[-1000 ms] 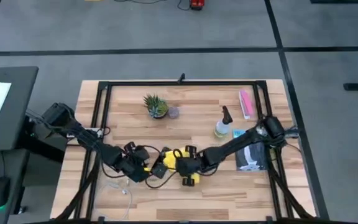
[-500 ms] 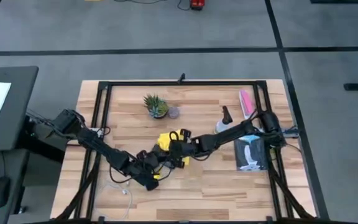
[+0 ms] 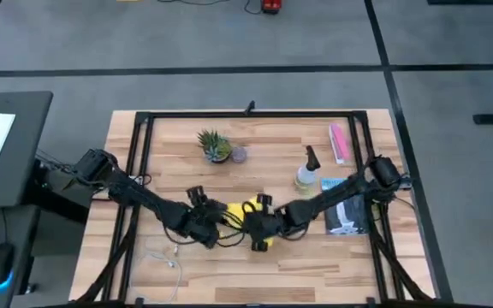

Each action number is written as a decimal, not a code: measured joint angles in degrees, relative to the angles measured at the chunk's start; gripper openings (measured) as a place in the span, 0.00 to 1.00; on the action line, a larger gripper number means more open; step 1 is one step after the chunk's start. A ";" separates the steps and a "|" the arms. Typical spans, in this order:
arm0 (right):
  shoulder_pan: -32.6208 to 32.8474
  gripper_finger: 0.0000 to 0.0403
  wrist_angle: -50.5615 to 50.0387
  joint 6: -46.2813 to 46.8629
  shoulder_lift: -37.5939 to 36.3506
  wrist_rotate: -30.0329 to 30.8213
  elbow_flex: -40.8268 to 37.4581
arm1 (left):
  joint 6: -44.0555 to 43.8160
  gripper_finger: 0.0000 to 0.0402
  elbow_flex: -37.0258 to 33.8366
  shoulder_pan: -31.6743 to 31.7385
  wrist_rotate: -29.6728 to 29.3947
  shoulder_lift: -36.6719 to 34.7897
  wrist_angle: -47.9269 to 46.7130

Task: Apply microfiber cloth
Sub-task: Wipe the back side of the cellphone using the yellow microfiber cloth, then wipe the front side of the cellphone using the yellow microfiber cloth

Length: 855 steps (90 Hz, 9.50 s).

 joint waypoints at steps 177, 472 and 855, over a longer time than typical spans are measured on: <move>-5.07 0.02 25.44 7.31 7.32 -5.23 -4.04 | 5.59 0.86 0.13 11.78 32.95 6.54 11.76; 3.81 0.02 9.98 13.24 4.62 -6.13 -4.12 | 16.05 0.86 0.07 4.61 31.43 9.46 19.50; 7.31 0.70 29.10 48.57 10.37 -15.77 -2.24 | -13.13 0.78 8.74 -20.50 -5.48 17.22 23.15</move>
